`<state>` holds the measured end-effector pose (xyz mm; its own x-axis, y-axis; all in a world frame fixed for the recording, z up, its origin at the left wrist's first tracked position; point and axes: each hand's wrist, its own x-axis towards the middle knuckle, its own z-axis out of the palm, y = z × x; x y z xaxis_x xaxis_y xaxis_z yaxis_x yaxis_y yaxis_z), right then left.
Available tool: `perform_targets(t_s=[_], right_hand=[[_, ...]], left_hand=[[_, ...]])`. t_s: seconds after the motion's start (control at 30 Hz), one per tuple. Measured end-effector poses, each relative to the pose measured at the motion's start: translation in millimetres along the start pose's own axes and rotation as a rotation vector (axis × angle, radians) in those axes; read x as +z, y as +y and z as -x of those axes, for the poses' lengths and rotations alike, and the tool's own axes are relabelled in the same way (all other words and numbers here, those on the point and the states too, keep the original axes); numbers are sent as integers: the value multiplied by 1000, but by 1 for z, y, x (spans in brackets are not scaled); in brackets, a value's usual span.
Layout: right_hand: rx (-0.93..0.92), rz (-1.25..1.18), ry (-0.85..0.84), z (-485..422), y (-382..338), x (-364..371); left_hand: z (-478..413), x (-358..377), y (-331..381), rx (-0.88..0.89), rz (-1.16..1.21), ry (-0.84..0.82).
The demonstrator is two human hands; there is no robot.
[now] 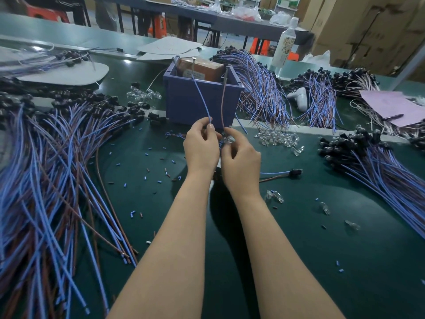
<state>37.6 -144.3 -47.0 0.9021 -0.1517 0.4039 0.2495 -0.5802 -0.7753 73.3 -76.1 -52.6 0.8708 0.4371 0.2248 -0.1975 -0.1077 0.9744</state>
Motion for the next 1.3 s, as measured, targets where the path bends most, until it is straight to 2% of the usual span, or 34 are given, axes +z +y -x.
perform_targets(t_s=[0.6, 1.3], right_hand=[[43, -13, -62, 0, 0, 1], [3, -12, -35, 0, 0, -1]], left_hand=[[-2, -2, -1, -14, 18, -22], [-2, -2, 4, -25, -8, -44]])
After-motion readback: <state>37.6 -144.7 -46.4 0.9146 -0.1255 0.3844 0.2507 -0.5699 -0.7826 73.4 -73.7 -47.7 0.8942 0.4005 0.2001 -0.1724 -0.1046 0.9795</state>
